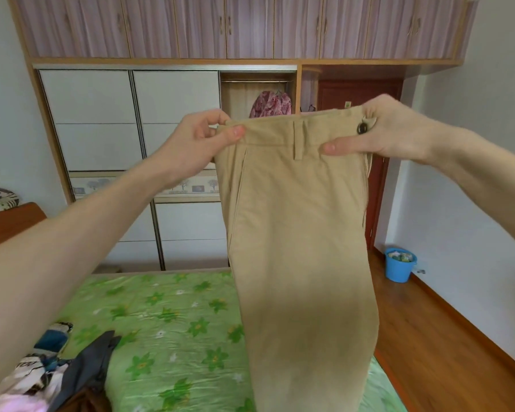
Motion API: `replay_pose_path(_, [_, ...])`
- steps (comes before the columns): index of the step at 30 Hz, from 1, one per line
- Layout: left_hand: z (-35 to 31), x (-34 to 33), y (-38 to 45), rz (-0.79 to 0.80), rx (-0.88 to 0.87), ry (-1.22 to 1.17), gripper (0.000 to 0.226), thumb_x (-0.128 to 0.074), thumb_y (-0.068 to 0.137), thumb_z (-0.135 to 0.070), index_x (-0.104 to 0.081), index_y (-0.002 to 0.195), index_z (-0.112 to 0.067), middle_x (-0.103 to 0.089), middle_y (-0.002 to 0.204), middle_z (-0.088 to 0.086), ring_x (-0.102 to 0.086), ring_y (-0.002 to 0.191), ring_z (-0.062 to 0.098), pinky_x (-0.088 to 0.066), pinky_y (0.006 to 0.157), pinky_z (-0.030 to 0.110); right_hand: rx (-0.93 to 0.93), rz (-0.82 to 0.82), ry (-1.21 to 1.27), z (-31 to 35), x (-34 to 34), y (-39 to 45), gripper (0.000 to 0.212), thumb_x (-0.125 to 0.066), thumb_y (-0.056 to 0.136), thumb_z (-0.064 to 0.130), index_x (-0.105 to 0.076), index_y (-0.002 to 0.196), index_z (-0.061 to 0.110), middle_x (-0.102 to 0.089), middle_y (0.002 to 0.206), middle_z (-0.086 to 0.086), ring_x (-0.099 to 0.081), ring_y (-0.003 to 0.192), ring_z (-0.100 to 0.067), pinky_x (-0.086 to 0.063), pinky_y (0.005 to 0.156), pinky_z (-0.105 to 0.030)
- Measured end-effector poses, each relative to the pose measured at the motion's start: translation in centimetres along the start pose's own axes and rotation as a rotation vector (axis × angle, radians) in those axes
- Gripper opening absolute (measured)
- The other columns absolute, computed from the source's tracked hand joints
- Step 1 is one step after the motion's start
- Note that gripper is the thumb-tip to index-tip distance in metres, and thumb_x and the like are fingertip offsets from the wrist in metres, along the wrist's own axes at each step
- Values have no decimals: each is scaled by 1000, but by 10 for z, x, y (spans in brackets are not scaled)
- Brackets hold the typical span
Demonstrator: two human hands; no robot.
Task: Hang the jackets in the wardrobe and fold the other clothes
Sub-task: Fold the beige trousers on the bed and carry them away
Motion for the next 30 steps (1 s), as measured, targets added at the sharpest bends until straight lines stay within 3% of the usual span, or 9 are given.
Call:
replay_pose_path(5, [-25, 10, 26, -92, 24, -34, 17, -58, 108, -26, -59, 91, -24, -62, 84, -7, -59, 70, 2, -44, 63, 19, 28, -62, -25, 31, 27, 16, 37, -85, 80, 27, -75, 116, 29, -77, 108, 9, -74, 95, -2, -61, 80, -20])
replay_pose_path(8, [-34, 12, 31, -37, 20, -27, 16, -67, 101, -36, -70, 113, -25, -72, 102, -10, -70, 90, 3, -54, 72, 18, -24, 14, -115, 40, 31, 31, 39, -85, 81, 22, -74, 119, 24, -79, 104, 3, -76, 92, -9, -60, 73, -17])
replay_pose_path(11, [-39, 15, 27, 86, -12, 165, 32, -84, 84, -36, -77, 109, -18, -78, 89, -10, -74, 81, 3, -54, 66, 15, -47, 96, -196, 34, 23, 42, 29, -85, 79, 26, -77, 106, 18, -79, 97, -3, -76, 89, -14, -59, 66, -19])
replay_pose_path(15, [-17, 13, 30, 250, 108, 350, 41, -91, 73, -40, -73, 76, -4, -64, 64, -5, -59, 60, 4, -44, 58, 18, -193, 430, -132, 10, -4, 54, 25, -76, 88, 14, -75, 113, 13, -80, 105, -5, -78, 96, -19, -61, 72, -23])
replay_pose_path(17, [1, 8, 32, 387, 209, 392, 42, -88, 75, -42, -75, 81, -2, -71, 68, -4, -66, 64, 4, -49, 62, 16, -314, 659, -89, -7, -22, 62, 28, -70, 94, 10, -72, 122, 9, -78, 114, -8, -76, 105, -24, -63, 79, -29])
replay_pose_path(20, [31, 3, 41, 616, 404, 400, 48, -82, 77, -45, -79, 103, -6, -81, 99, 2, -77, 94, 16, -59, 90, 30, -398, 834, -79, -34, -45, 86, 33, -66, 98, 13, -68, 129, 5, -75, 122, -13, -73, 112, -28, -63, 86, -34])
replay_pose_path(25, [86, 12, 81, 696, 558, 429, 22, -84, 86, -25, -76, 104, -15, -82, 99, 0, -78, 91, 16, -61, 88, 34, -283, 525, -357, -88, -74, 167, 30, -82, 86, 33, -79, 110, 15, -80, 105, -3, -75, 101, -21, -61, 94, -46])
replay_pose_path(28, [123, 23, 130, 470, 410, 795, 23, -84, 87, -33, -70, 79, -17, -69, 74, -3, -68, 69, 16, -55, 64, 28, -135, 250, -581, -106, -82, 216, 31, -85, 84, 37, -75, 83, 8, -66, 70, -1, -61, 65, -18, -53, 62, -28])
replay_pose_path(30, [137, 28, 163, 335, 309, 1092, 33, -77, 91, -43, -66, 82, -13, -59, 72, -1, -62, 75, 23, -50, 66, 33, -41, 113, -776, -104, -83, 245, 30, -77, 92, 32, -69, 85, 4, -58, 70, -3, -57, 68, -22, -46, 56, -27])
Point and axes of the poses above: each hand's wrist, its own y-axis towards the middle knuckle, its own x-axis out of the back of the hand, z = x × y, the point moved 3 cm from there along y, towards the middle knuckle
